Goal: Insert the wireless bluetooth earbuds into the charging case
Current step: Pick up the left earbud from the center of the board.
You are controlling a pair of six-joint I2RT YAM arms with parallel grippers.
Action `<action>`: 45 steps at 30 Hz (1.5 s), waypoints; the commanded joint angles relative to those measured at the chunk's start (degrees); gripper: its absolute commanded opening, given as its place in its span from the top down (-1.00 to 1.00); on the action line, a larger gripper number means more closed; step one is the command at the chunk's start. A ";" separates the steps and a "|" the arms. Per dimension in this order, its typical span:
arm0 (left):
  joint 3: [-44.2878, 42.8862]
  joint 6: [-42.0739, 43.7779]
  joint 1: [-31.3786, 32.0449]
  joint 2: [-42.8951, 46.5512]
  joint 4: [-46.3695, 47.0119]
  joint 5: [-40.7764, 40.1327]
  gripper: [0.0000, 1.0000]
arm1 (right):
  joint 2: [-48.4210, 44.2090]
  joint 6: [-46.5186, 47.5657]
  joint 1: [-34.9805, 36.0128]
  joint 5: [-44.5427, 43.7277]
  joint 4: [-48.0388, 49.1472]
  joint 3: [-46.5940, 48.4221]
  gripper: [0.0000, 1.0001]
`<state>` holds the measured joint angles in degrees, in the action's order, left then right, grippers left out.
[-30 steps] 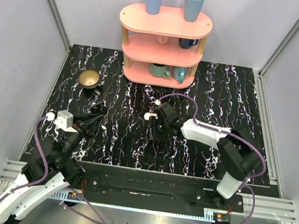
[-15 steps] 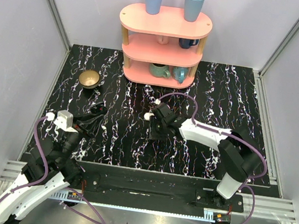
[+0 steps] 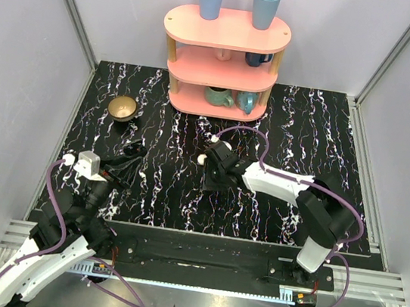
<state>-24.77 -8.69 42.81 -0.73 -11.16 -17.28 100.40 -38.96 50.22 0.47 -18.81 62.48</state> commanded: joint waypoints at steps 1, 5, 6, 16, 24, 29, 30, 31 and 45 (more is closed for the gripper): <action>-1.77 -0.45 0.08 7.94 0.35 -1.27 1.00 | 0.76 -0.68 0.94 -2.93 -0.96 2.65 0.28; -1.77 -0.45 0.08 7.94 0.35 -1.27 1.00 | 1.55 -0.33 1.11 -3.02 -1.85 3.18 0.30; -1.86 -0.45 0.08 7.94 0.35 -1.35 1.00 | 1.64 -0.33 1.11 -3.02 -1.93 3.18 0.30; -1.86 -0.45 0.08 7.76 0.26 -1.44 1.00 | 2.34 0.02 1.29 -3.19 -2.55 3.97 0.37; -1.86 -0.54 0.08 7.85 0.35 -1.35 1.00 | 3.05 0.46 1.46 -3.02 -3.08 4.32 0.42; -1.86 -0.45 0.08 7.85 0.26 -1.44 1.00 | 3.57 0.81 1.64 -3.02 -3.78 5.02 0.45; -1.86 -0.54 0.08 7.85 0.26 -1.44 1.00 | 3.57 0.90 1.64 -3.02 -3.87 5.02 0.46; -1.86 -0.54 0.08 7.94 0.26 -1.44 1.00 | 3.57 1.08 1.64 -3.11 -3.78 5.11 0.46; -1.86 -0.63 0.08 7.94 0.26 -1.44 1.00 | 3.31 2.83 1.73 -3.99 -5.01 5.46 0.80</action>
<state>-24.77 -9.04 42.81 -0.73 -11.18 -17.82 103.90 -37.56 51.03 -1.17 -22.61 65.69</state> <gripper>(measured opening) 0.339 0.125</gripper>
